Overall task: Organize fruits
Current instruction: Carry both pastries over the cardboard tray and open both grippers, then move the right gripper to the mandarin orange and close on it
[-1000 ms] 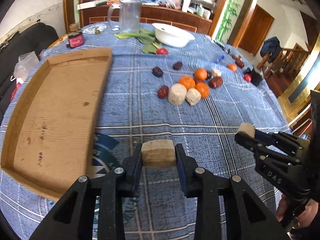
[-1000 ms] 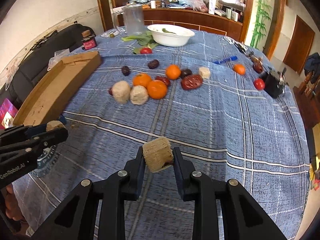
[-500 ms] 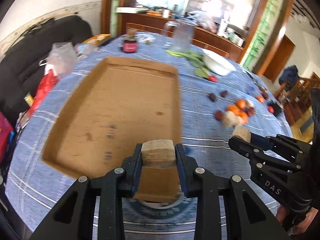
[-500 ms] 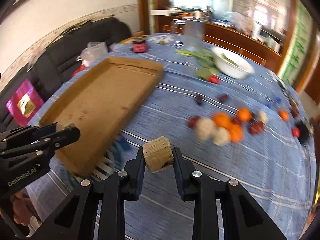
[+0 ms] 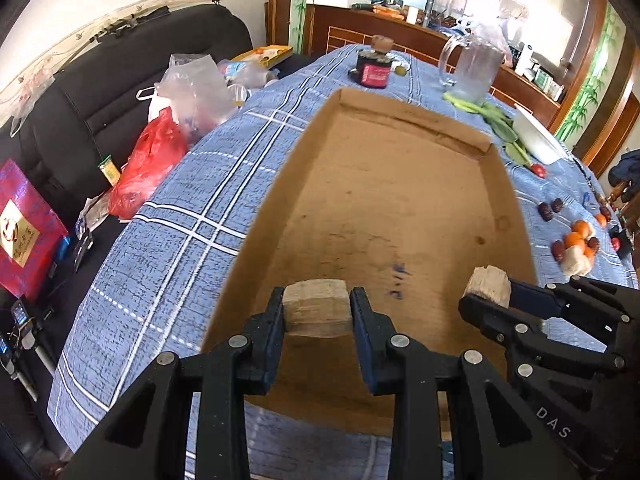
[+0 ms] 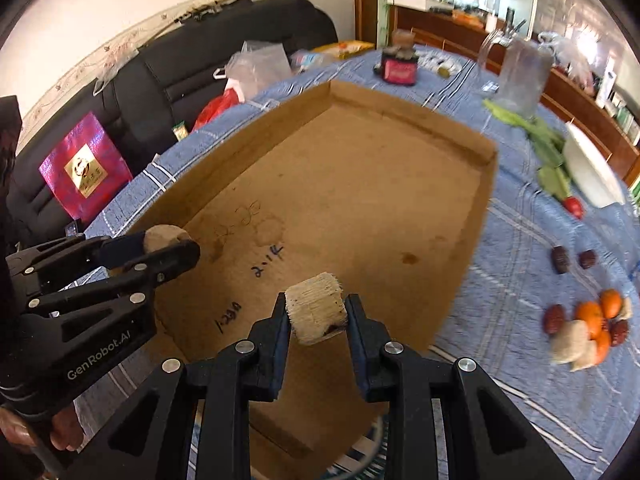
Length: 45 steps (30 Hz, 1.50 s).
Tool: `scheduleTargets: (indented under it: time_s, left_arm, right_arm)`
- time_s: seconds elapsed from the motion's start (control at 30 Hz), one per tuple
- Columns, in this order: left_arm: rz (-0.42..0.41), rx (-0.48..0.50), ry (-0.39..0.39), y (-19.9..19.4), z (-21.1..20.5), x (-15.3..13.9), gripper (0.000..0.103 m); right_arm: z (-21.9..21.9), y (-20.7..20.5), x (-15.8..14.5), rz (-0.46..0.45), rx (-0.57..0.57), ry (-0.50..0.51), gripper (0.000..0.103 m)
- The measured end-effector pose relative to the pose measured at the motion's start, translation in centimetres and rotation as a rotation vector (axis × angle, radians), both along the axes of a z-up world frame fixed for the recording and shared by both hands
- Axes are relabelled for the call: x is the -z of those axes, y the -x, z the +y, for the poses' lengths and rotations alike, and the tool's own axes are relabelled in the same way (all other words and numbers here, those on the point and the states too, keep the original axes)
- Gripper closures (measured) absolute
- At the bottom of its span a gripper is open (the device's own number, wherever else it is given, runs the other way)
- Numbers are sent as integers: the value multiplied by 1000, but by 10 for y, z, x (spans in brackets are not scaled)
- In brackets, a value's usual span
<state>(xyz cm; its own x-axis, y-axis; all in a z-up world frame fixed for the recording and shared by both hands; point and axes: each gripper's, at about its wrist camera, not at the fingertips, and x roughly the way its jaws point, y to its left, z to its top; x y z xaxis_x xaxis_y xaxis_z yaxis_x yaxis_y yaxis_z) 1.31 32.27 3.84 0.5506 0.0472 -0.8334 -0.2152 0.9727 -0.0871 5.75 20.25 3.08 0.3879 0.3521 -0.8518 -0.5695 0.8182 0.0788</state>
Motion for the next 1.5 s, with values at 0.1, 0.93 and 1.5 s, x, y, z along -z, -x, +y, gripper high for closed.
scheduleTargets:
  time_s: [0.1, 0.93, 1.5]
  left_arm:
    - [7, 9, -22, -1, 3, 4, 72]
    - [-47, -81, -150, 31, -28, -22, 35]
    - [-52, 160, -151, 1, -178, -31, 31]
  right_arm:
    - [7, -3, 8, 15, 1, 16, 74]
    - [-39, 31, -23, -35, 19, -11, 53]
    - [-232, 15, -7, -12, 311, -21, 53]
